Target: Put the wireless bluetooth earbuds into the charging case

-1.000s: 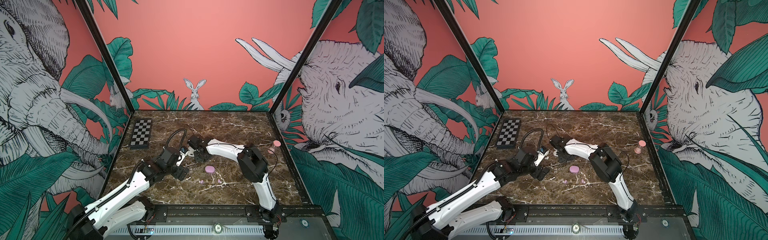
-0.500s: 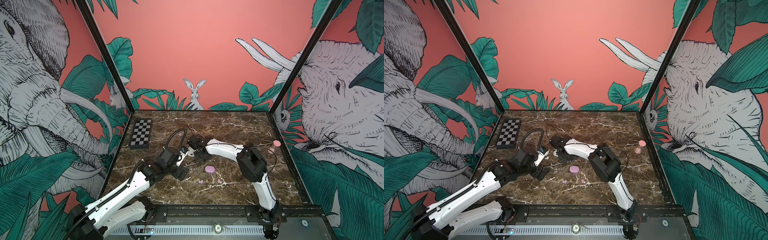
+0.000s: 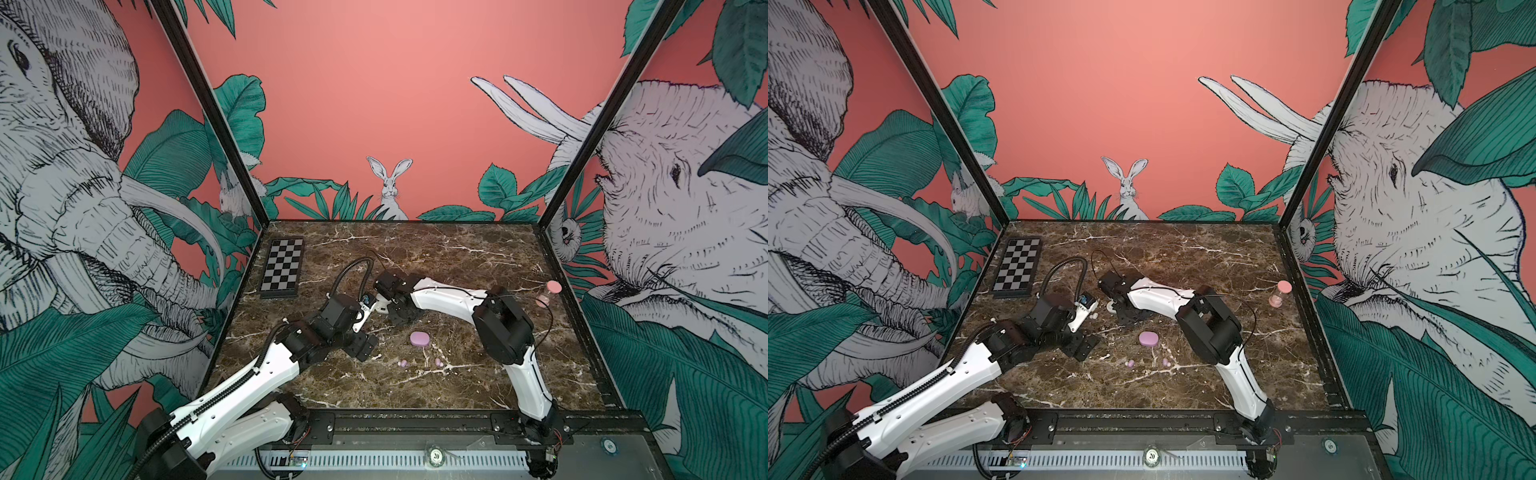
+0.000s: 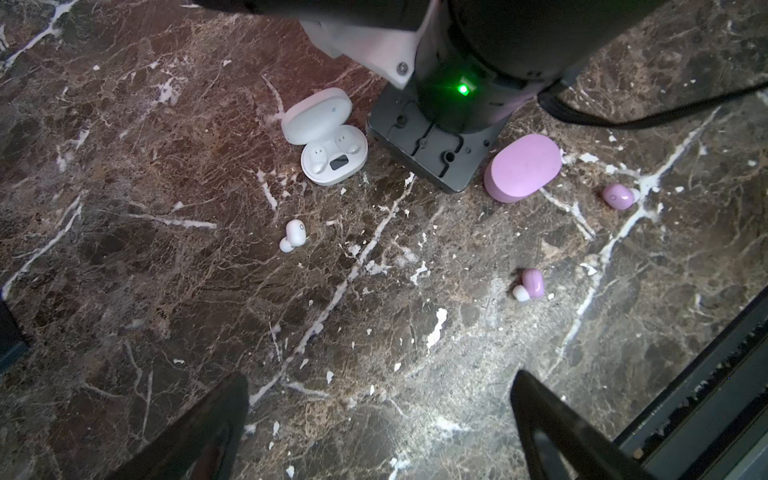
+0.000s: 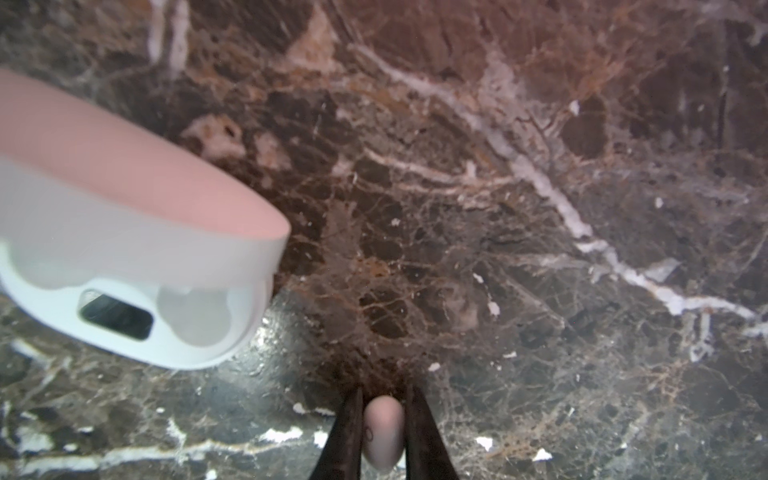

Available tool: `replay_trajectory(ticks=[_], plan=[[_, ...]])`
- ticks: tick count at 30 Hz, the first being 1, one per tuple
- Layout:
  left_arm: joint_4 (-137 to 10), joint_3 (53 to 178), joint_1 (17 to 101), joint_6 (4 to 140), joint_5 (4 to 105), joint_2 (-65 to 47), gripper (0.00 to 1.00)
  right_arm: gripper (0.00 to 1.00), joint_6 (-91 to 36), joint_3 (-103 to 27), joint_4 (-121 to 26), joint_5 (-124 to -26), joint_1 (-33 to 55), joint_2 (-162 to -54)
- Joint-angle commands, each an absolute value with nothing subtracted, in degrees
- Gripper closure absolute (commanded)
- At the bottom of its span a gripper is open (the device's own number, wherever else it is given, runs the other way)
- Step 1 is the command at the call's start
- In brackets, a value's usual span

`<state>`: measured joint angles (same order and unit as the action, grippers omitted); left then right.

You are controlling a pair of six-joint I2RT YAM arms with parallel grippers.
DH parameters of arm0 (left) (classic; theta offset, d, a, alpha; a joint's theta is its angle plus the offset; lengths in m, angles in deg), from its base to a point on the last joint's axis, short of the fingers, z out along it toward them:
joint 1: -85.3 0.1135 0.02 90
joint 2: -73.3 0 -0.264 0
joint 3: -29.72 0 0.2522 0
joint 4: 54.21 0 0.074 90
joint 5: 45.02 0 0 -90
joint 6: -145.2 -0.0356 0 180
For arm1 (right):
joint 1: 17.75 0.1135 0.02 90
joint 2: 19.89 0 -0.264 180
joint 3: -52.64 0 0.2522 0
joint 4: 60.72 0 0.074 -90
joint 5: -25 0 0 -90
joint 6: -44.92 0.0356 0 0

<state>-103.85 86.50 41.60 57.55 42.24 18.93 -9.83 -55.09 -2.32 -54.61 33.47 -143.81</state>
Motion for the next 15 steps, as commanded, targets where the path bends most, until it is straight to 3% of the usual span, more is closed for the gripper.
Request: replay_trajectory(ticks=[1,15], plan=[[-104.7,87.5,41.4,57.2,41.5,19.3,0.01,0.84,-10.5,-56.2,-0.4,-53.8,33.8,-144.3],[-104.7,87.3,41.4,57.1,40.1,21.1,0.01,0.84,-10.9,-54.3,-4.5,-59.4,33.6,-139.4]])
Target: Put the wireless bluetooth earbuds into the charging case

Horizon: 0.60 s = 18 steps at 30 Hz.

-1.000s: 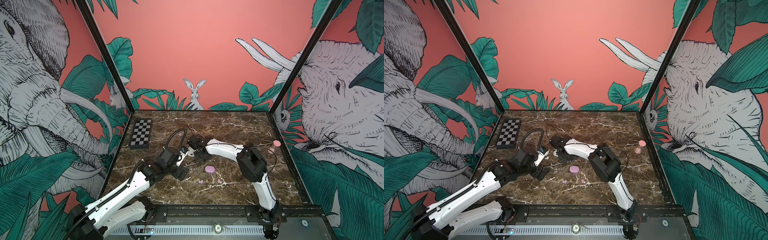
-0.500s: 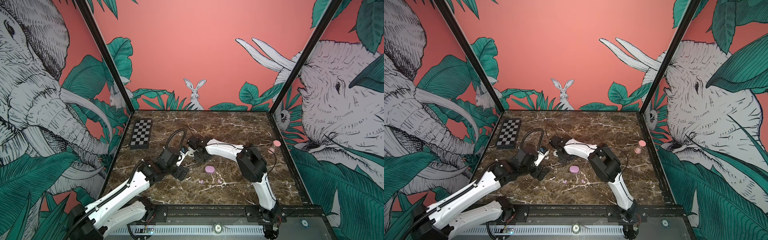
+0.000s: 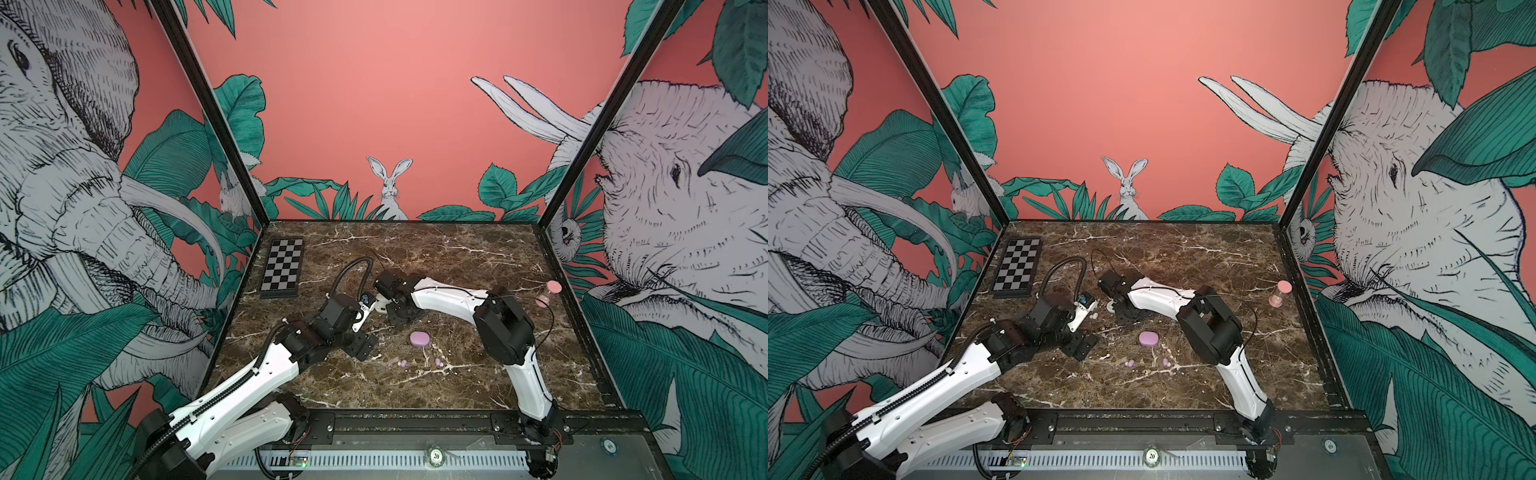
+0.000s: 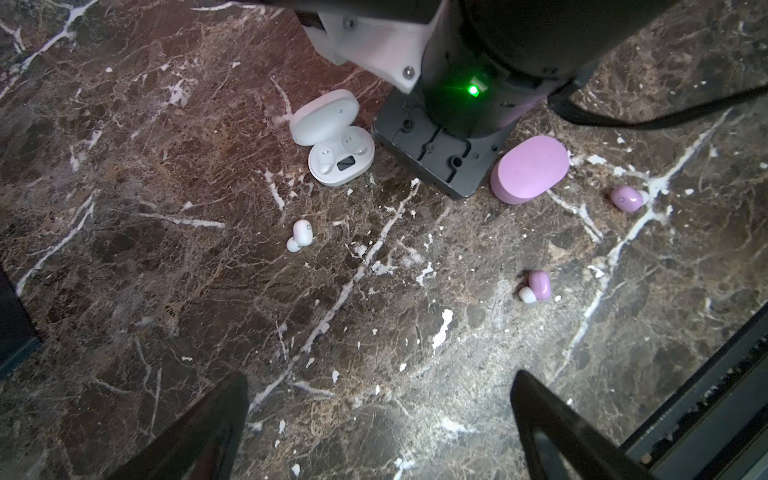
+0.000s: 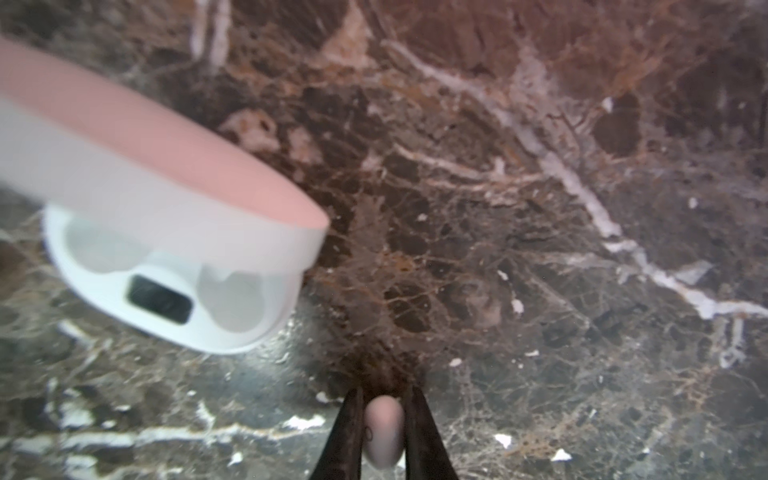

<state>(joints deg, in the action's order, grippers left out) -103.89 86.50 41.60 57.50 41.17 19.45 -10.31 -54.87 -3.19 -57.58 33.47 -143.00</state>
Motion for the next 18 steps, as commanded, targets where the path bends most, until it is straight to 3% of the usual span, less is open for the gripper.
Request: replay_trajectory(ticks=[1,18], plan=[[-104.6,87.1,41.4,57.1,39.6,21.3,0.01,0.84,-11.1,-54.1,-4.9,-60.0,33.5,-139.0],[-99.0,81.0,41.4,55.2,31.9,30.0,0.01,0.84,-12.5,-49.7,-17.1,-69.7,31.9,-135.0]])
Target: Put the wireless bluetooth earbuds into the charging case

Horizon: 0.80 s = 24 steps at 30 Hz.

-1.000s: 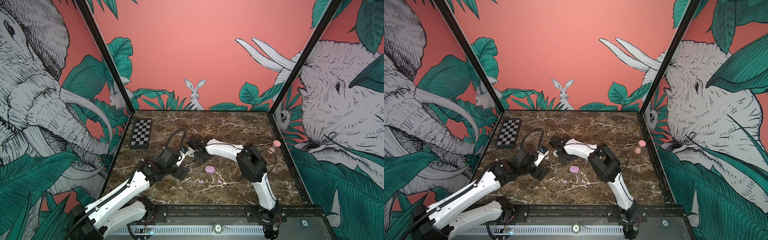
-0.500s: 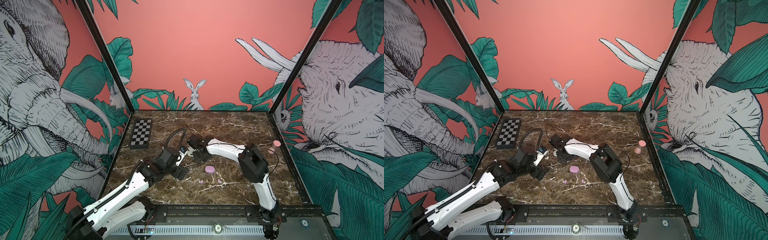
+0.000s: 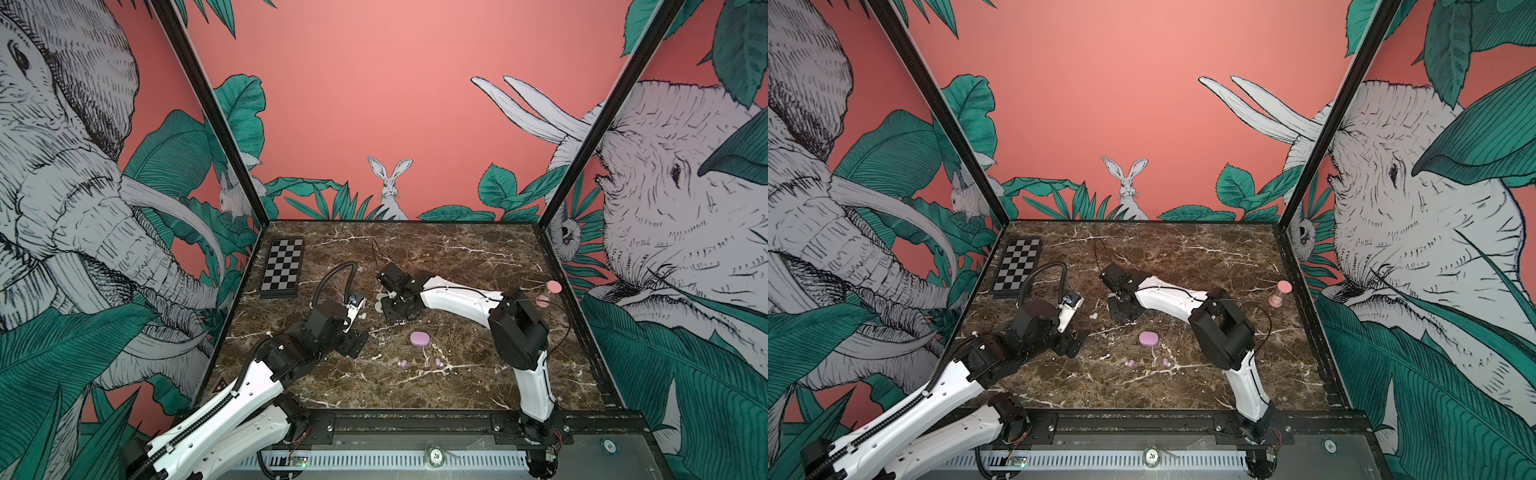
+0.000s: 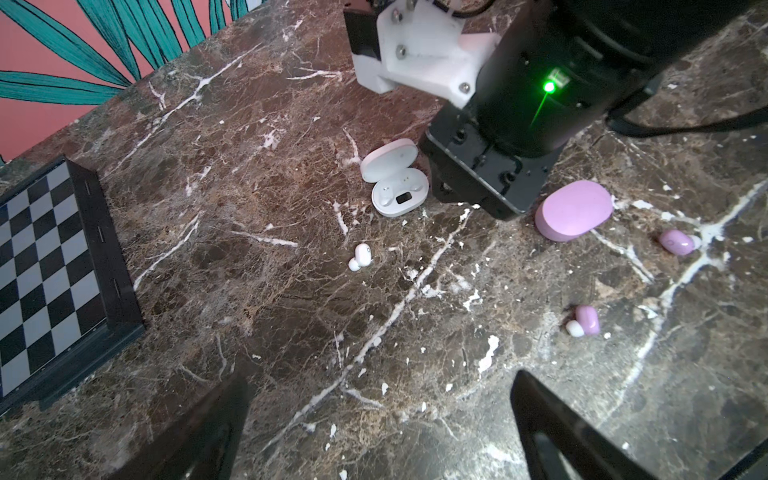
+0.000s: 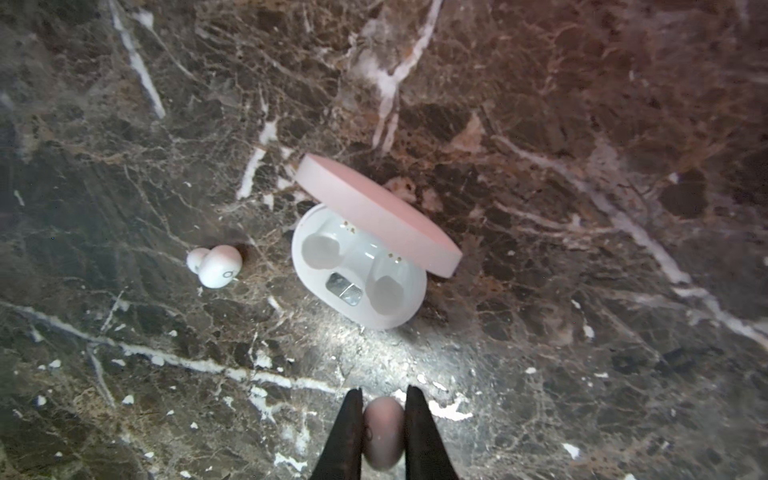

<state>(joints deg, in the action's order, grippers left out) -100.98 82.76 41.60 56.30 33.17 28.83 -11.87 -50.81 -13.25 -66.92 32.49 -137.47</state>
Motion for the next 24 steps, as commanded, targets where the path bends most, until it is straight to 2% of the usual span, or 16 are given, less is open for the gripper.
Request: replay_trajectory(ticks=[1,18,24], plan=[[-98.5,80.4,41.4,54.8,32.2,30.3,0.01,0.84,-12.5,-49.3,-17.9,-70.0,31.7,-134.9],[-93.5,74.5,41.4,48.4,35.9,37.7,0.01,0.84,-13.3,-47.2,-23.1,-72.2,30.0,-134.2],[-90.1,72.1,41.4,46.5,30.8,44.6,0.01,0.84,-14.0,-47.1,-23.7,-71.4,29.9,-134.1]])
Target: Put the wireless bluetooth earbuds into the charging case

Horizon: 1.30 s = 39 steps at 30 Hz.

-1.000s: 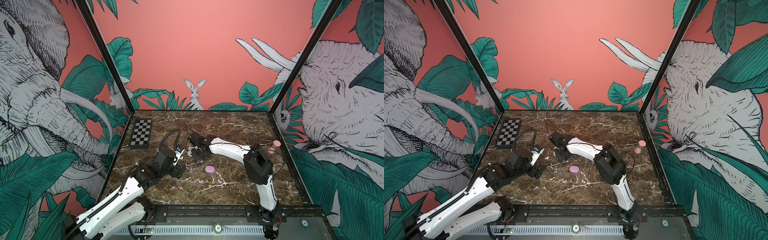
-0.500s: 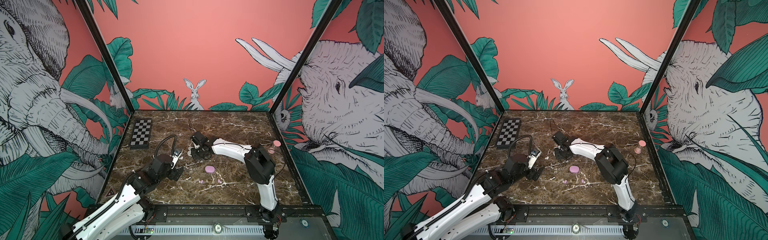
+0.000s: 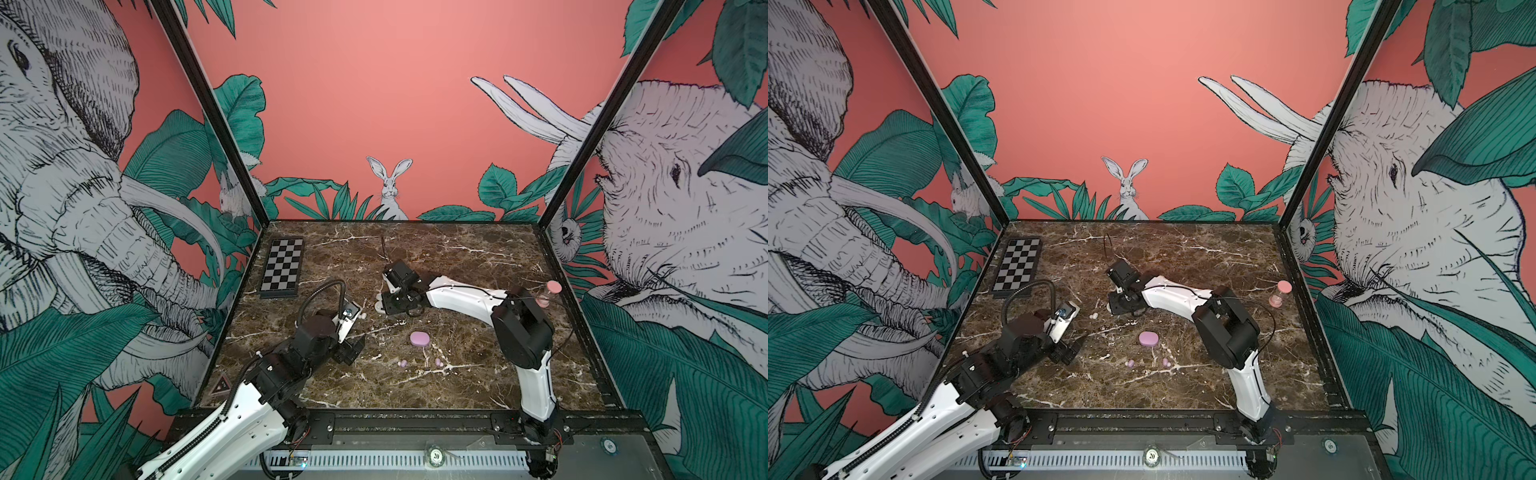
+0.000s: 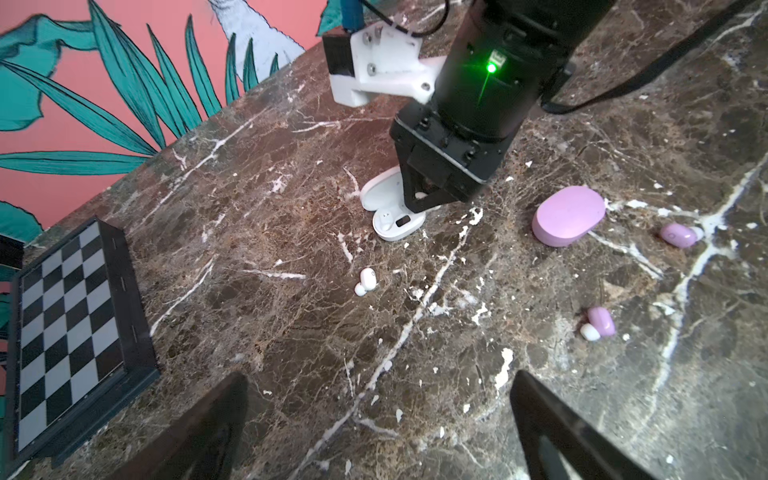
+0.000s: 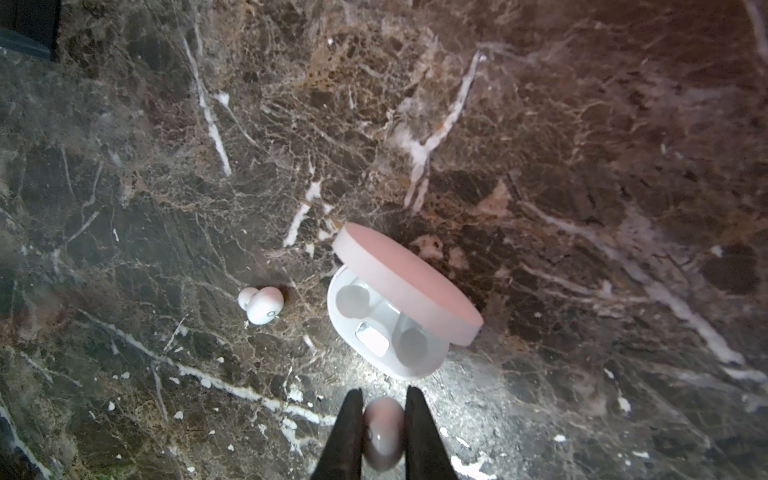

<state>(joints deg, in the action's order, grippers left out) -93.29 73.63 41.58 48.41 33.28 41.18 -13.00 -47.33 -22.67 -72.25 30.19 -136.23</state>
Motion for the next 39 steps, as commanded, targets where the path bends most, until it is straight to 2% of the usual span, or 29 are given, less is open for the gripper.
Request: replay_trajectory(ticks=[1,39], plan=[[-89.7,71.4,41.4,46.4,30.7,45.8,0.01,0.84,-14.0,-47.1,-23.6,-71.3,29.9,-134.1],[-90.2,71.9,41.4,45.5,29.9,45.2,0.01,0.85,-15.3,-52.6,-24.4,-73.0,29.0,-141.2]])
